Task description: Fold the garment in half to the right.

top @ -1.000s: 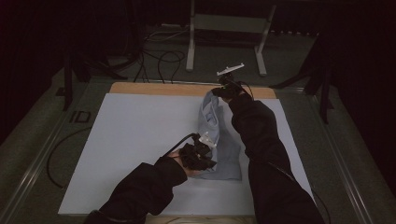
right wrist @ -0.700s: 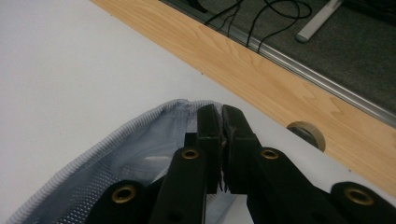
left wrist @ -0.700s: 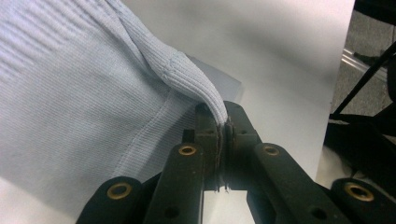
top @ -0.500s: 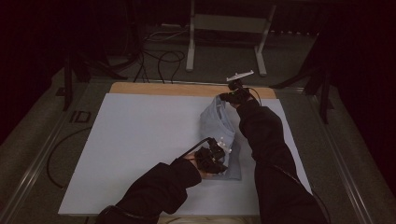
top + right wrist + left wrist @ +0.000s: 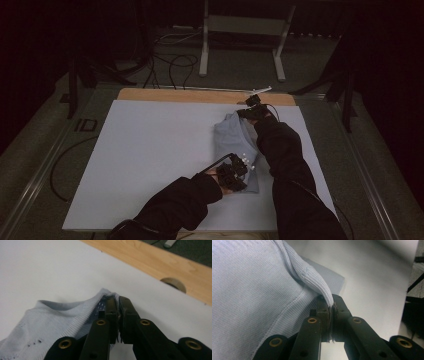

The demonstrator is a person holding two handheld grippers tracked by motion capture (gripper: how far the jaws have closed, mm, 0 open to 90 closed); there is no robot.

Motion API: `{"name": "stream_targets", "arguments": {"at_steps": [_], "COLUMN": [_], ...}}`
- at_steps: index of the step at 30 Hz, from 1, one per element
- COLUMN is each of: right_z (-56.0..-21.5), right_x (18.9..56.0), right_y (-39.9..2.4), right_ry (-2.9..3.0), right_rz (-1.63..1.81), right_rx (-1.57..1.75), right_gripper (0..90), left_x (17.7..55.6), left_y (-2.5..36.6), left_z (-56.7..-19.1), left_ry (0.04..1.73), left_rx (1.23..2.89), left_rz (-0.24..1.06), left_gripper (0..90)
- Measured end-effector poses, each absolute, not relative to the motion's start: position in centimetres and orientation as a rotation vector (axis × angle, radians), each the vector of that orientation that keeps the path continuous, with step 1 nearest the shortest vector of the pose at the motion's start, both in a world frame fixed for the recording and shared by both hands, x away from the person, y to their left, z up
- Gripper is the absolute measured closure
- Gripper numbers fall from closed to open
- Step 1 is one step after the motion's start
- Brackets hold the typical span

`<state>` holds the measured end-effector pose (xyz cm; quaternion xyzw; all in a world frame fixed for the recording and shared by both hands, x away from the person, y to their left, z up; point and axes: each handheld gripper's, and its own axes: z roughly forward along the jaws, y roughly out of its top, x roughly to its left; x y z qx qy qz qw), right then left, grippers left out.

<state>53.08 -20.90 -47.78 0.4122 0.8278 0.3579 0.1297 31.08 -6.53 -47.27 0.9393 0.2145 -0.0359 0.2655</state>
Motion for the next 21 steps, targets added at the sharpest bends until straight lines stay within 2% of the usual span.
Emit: {"name": "stream_targets", "arguments": {"at_steps": [3, 10, 15, 21], "right_z": [-48.3, -48.6, -48.5, -47.7], "right_x": [53.2, 53.1, 52.8, 52.0], "right_y": [-20.9, -21.3, -22.4, -24.1], "right_ry": [2.41, 2.386, 2.386, 2.359], "right_rz": [1.033, 0.969, 0.942, 1.01], "right_rx": [1.208, 1.238, 1.263, 1.289], "right_gripper": [80.1, 46.8, 33.6, 20.0], "left_x": [31.3, 31.4, 31.4, 31.1], "left_y": [-6.6, -6.8, -6.8, -7.2], "left_z": [-47.8, -48.4, -48.3, -48.3], "left_ry": [0.591, 0.615, 0.609, 0.578], "left_rx": [2.545, 2.532, 2.525, 2.515], "left_rz": [-0.111, -0.126, -0.145, -0.166], "left_gripper": [86.8, 85.9, 84.1, 75.0]}}
